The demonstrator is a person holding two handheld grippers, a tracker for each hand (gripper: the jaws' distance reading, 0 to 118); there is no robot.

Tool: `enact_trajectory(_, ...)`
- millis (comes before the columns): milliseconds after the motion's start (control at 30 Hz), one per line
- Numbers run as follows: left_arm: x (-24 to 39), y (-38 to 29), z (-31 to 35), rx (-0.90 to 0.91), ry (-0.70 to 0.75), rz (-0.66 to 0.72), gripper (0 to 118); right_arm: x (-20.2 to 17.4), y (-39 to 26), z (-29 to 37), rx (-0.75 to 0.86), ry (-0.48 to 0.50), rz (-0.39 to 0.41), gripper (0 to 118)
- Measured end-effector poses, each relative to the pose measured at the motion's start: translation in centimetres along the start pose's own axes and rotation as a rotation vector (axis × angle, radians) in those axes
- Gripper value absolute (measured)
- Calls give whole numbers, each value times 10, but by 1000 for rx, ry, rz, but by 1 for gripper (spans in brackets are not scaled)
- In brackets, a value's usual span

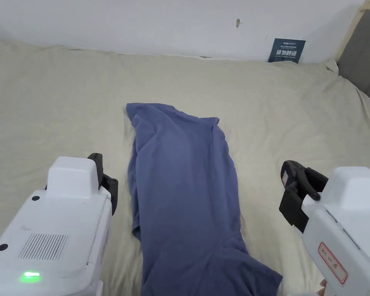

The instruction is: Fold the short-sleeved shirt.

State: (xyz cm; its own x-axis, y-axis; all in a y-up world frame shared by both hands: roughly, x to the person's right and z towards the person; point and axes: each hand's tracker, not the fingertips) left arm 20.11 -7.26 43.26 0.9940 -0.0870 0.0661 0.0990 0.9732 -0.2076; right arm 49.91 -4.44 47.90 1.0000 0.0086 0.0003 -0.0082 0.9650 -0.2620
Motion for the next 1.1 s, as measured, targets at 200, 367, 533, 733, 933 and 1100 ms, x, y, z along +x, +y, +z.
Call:
enact_trajectory(200, -2, 3, -4, -29, -21, 18, 0, -1, -1, -3, -24, 10, -15, 1)
enact_trajectory(367, -6, 3, -8, -52, -29, 45, 0, -1, -2, -5, -43, 13, -2, 1)
enact_trajectory(533, -12, 10, -20, -108, -58, 62, 29, 1, -4, -6, -61, 10, 2, 1)
enact_trajectory(733, -10, 34, -61, -154, -129, 72, 118, 9, -8, -8, -85, 6, -27, 1)
enact_trajectory(933, 19, 78, -152, -263, -269, 101, 118, 21, -13, -16, -121, -5, -30, 1)
enact_trajectory(1100, 84, 107, -265, -413, -377, 40, 118, 34, -27, -28, -192, -27, -35, 1)
